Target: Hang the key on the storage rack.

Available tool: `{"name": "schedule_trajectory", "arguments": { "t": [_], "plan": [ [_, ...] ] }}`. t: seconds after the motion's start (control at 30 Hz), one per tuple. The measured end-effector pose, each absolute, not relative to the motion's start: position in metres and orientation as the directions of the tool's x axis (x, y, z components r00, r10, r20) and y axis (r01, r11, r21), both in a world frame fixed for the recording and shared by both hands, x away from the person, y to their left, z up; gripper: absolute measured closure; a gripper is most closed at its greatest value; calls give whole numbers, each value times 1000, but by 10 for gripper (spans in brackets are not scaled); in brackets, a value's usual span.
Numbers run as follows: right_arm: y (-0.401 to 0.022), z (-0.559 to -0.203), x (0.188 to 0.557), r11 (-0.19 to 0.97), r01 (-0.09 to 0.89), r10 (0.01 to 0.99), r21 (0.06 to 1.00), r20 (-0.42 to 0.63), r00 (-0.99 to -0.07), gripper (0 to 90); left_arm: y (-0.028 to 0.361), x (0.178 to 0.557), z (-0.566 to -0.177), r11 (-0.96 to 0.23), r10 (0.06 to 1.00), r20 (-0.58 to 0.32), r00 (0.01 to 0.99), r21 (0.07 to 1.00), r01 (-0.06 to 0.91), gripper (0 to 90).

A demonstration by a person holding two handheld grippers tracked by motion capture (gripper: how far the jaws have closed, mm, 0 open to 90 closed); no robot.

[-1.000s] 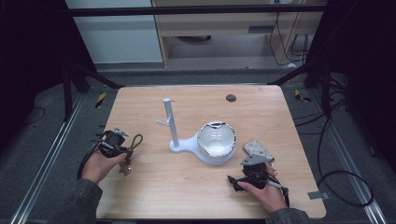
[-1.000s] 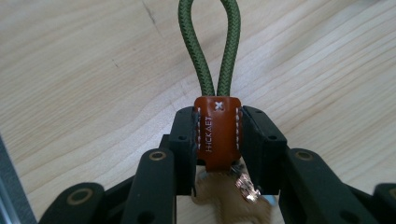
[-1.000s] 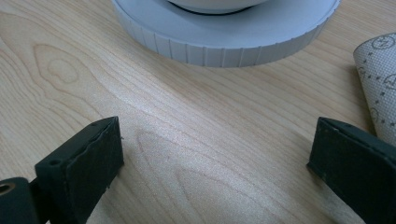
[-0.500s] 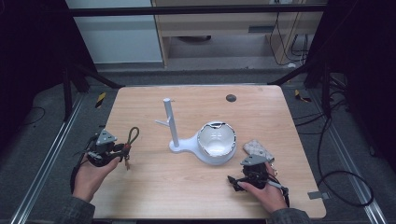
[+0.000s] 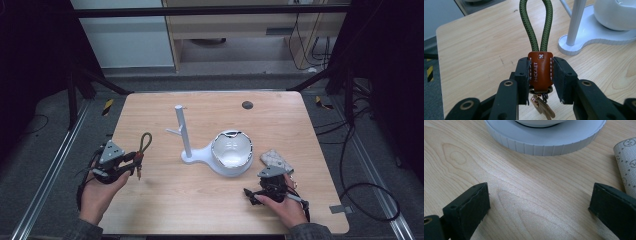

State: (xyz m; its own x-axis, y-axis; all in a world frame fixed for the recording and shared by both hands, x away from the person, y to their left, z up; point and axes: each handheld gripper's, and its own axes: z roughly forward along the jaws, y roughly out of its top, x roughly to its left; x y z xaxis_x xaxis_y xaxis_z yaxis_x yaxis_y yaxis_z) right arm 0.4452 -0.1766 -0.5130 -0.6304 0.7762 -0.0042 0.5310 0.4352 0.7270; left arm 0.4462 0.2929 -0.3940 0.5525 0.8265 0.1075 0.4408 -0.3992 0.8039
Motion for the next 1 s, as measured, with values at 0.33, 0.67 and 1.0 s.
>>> {"name": "schedule_trajectory", "arguments": {
  "t": [0.33, 0.67, 1.0],
  "plan": [
    [-177, -513, 445, 436, 530, 776, 728, -5, -631, 28, 289, 439, -389, -374, 823, 97, 559, 834, 406, 660],
    [-177, -513, 445, 435, 531, 776, 727, -3, -630, 28, 280, 434, -385, -358, 814, 94, 573, 858, 368, 660],
    [-177, -513, 445, 438, 528, 773, 727, -6, -634, 28, 263, 426, -379, -352, 791, 91, 605, 877, 328, 660]
  ]
}}
